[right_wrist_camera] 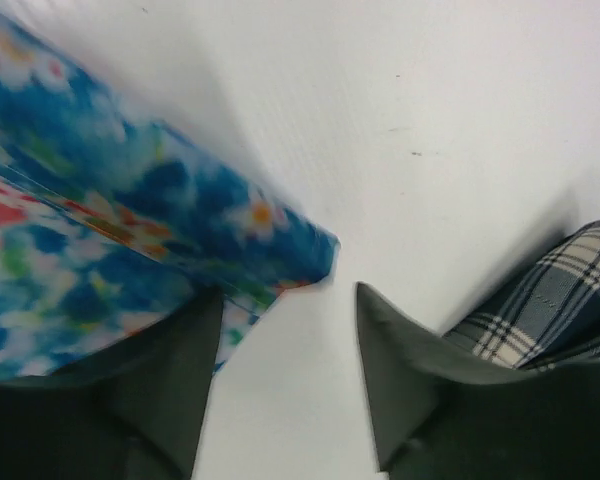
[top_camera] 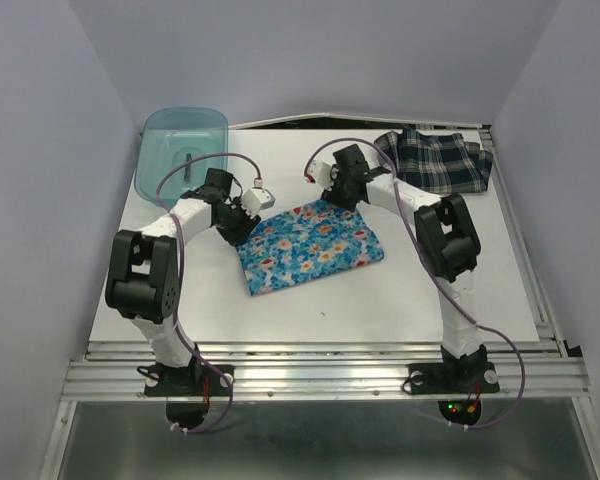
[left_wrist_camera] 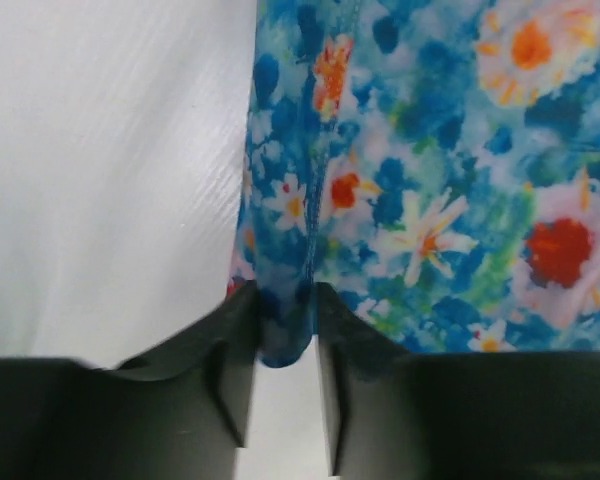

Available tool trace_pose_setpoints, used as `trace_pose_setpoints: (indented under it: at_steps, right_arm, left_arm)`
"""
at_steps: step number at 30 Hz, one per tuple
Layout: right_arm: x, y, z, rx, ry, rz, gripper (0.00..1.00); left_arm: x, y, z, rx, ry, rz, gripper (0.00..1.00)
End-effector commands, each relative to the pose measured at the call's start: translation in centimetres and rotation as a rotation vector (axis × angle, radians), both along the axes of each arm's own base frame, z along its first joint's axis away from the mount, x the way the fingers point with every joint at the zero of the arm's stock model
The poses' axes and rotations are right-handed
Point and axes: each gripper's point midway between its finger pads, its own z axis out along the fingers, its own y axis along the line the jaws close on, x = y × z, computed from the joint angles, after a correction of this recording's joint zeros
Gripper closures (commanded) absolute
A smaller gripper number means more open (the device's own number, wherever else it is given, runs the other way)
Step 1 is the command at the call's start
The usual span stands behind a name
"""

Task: Fold and stack the skirts
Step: Fold the skirt

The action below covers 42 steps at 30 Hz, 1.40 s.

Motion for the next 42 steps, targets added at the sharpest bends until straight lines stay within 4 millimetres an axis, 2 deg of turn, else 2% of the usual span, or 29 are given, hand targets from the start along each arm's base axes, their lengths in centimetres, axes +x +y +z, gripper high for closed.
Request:
trace_pose_setpoints:
  at_steps: [1, 3, 4, 5, 8, 10, 11, 12, 13, 15, 18, 22, 24, 26, 27, 29, 30, 32, 33, 34, 35, 36, 37, 38, 39, 40, 41, 42]
  right_arm:
    - [4.6, 0.4, 6.9, 0.135, -0.198, -0.133, 0.3]
    - [5.0, 0.3, 9.0, 0.16, -0.235, -0.167, 0.21]
    - [4.9, 0.2, 10.9, 0.192, -0.262, -0.192, 0.11]
    - [4.9, -0.1, 12.0, 0.202, -0.279, -0.211, 0.07]
    - [3.7, -0.7, 14.7, 0.239, -0.264, -0.269, 0.04]
    - [1.5, -1.4, 15.9, 0.257, -0.201, -0.308, 0.04]
    - [0.6, -1.6, 16.1, 0.262, -0.172, -0.317, 0.05]
    - [-1.4, -2.0, 15.9, 0.256, -0.102, -0.321, 0.05]
    - [-2.5, -2.2, 15.8, 0.262, -0.063, -0.333, 0.06]
    - [-5.6, -2.6, 14.3, 0.253, 0.062, -0.357, 0.09]
    - [-9.3, -3.2, 11.4, 0.24, 0.21, -0.387, 0.17]
    - [-13.0, -4.3, 7.5, 0.175, 0.353, -0.418, 0.23]
    - [-14.5, -4.3, 5.9, 0.168, 0.425, -0.425, 0.25]
    - [-15.9, -5.5, 3.6, 0.121, 0.487, -0.451, 0.28]
    - [-15.9, -6.1, 2.6, 0.104, 0.501, -0.469, 0.29]
    - [-15.9, -7.2, 1.0, 0.074, 0.521, -0.495, 0.31]
    - [-14.8, -8.5, 0.0, 0.048, 0.503, -0.53, 0.31]
    - [-13.2, -9.4, -0.7, 0.035, 0.472, -0.556, 0.34]
    - [-12.3, -9.9, -1.9, 0.015, 0.47, -0.572, 0.34]
    - [-11.5, -10.6, -2.2, 0.013, 0.464, -0.592, 0.34]
    - [-9.9, -10.2, -1.7, 0.021, 0.431, -0.582, 0.34]
    - [-8.9, -10.8, -1.8, 0.015, 0.411, -0.593, 0.34]
    - [-8.1, -10.9, -3.0, -0.012, 0.411, -0.583, 0.34]
    - [-7.1, -10.9, -3.1, -0.02, 0.39, -0.581, 0.35]
    - [-4.9, -10.8, -2.3, -0.017, 0.325, -0.588, 0.34]
    - [-3.9, -10.8, -2.4, -0.023, 0.303, -0.589, 0.34]
    - [-3.1, -10.7, -3.9, -0.048, 0.311, -0.585, 0.34]
    - [-2.1, -10.7, -4.1, -0.055, 0.293, -0.591, 0.34]
  left_arm:
    - [2.7, -0.9, 3.5, -0.07, -0.085, 0.041, 0.52]
    - [3.2, -0.9, 4.7, -0.081, -0.106, 0.064, 0.41]
    - [3.2, -0.8, 5.3, -0.08, -0.117, 0.073, 0.4]
    - [3.5, -0.7, 5.8, -0.08, -0.13, 0.085, 0.39]
    - [3.8, -0.3, 7.0, -0.066, -0.168, 0.102, 0.39]
    - [3.9, -0.2, 7.1, -0.058, -0.169, 0.107, 0.39]
    - [3.8, -0.1, 7.0, -0.054, -0.166, 0.108, 0.39]
    - [3.8, 0.0, 6.8, -0.05, -0.161, 0.107, 0.41]
    - [3.6, -0.1, 6.3, -0.045, -0.147, 0.103, 0.42]
    - [3.5, -0.1, 5.8, -0.041, -0.136, 0.095, 0.45]
    - [3.8, 0.3, 3.9, 0.001, -0.11, 0.101, 0.52]
    - [3.6, 1.0, 1.6, 0.053, -0.064, 0.108, 0.57]
    - [3.2, 1.1, 0.9, 0.07, -0.037, 0.099, 0.64]
    - [2.2, 1.2, 0.0, 0.086, 0.005, 0.079, 0.69]
    - [1.5, 1.3, -0.5, 0.091, 0.026, 0.07, 0.76]
    - [0.5, 1.5, -0.6, 0.105, 0.043, 0.046, 0.82]
    - [0.1, 1.6, -0.7, 0.11, 0.049, 0.04, 0.87]
    - [-1.3, 1.7, -1.2, 0.118, 0.079, 0.03, 0.9]
    - [-2.2, 1.8, -1.6, 0.12, 0.102, 0.025, 0.92]
    - [-3.0, 1.6, -1.5, 0.12, 0.115, 0.012, 0.93]
    - [-3.5, 1.5, -1.6, 0.123, 0.123, 0.003, 0.94]
    - [-4.0, 1.4, -1.6, 0.12, 0.129, -0.005, 0.95]
    - [-5.1, 0.9, -1.5, 0.116, 0.142, -0.028, 0.95]
    - [-5.7, 0.4, -1.4, 0.109, 0.152, -0.043, 0.95]
    - [-6.7, -0.3, -1.3, 0.084, 0.178, -0.066, 0.95]
    - [-7.2, -1.0, -1.1, 0.07, 0.183, -0.078, 0.95]
    - [-7.9, -2.2, -0.5, 0.06, 0.173, -0.112, 0.95]
    - [-8.6, -3.3, -0.1, 0.034, 0.179, -0.138, 0.94]
